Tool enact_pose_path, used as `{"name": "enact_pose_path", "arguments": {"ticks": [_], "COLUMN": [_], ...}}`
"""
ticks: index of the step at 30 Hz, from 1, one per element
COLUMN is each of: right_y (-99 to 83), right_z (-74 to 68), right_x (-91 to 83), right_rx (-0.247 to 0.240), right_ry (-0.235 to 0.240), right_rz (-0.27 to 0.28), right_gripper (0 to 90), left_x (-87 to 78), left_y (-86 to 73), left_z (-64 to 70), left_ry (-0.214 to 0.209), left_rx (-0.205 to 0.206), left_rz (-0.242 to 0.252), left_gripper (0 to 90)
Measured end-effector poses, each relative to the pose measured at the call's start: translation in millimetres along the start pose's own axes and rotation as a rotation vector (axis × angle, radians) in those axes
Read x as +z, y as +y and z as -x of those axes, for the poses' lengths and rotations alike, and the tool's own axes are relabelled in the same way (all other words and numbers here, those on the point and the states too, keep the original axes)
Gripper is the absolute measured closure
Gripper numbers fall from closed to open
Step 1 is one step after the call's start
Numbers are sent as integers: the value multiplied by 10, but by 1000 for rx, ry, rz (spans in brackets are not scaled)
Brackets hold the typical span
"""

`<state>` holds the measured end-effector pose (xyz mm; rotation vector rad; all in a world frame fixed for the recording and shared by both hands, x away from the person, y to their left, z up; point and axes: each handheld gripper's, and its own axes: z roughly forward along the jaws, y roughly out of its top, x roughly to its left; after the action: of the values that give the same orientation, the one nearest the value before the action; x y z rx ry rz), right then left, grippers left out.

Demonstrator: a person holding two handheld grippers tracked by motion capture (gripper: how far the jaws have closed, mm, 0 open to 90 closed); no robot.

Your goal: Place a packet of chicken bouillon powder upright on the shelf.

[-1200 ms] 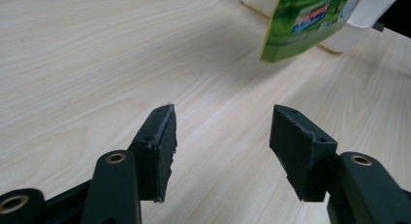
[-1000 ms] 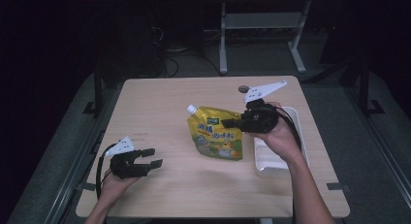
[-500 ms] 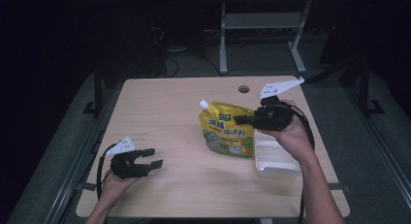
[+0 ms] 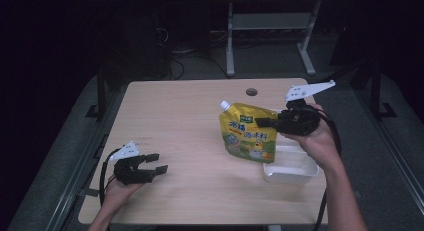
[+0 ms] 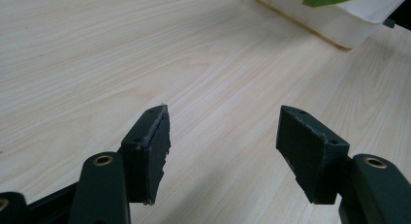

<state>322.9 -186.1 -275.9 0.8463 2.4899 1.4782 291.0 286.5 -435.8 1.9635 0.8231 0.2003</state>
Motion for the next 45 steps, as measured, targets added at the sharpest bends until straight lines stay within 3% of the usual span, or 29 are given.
{"name": "enact_pose_path", "arguments": {"ticks": [31,45], "right_y": [-387,-556], "right_z": [212,286], "right_x": [-591,-702], "right_rx": [91,128], "right_ry": [-108,-129], "right_rz": [35,54], "right_gripper": [894,893], "left_x": [41,49], "left_y": [-20,-21], "left_z": [10,20], "left_ry": [4,-1], "left_rx": [8,0], "left_rz": [-22,-19], "left_gripper": [350,350]}}
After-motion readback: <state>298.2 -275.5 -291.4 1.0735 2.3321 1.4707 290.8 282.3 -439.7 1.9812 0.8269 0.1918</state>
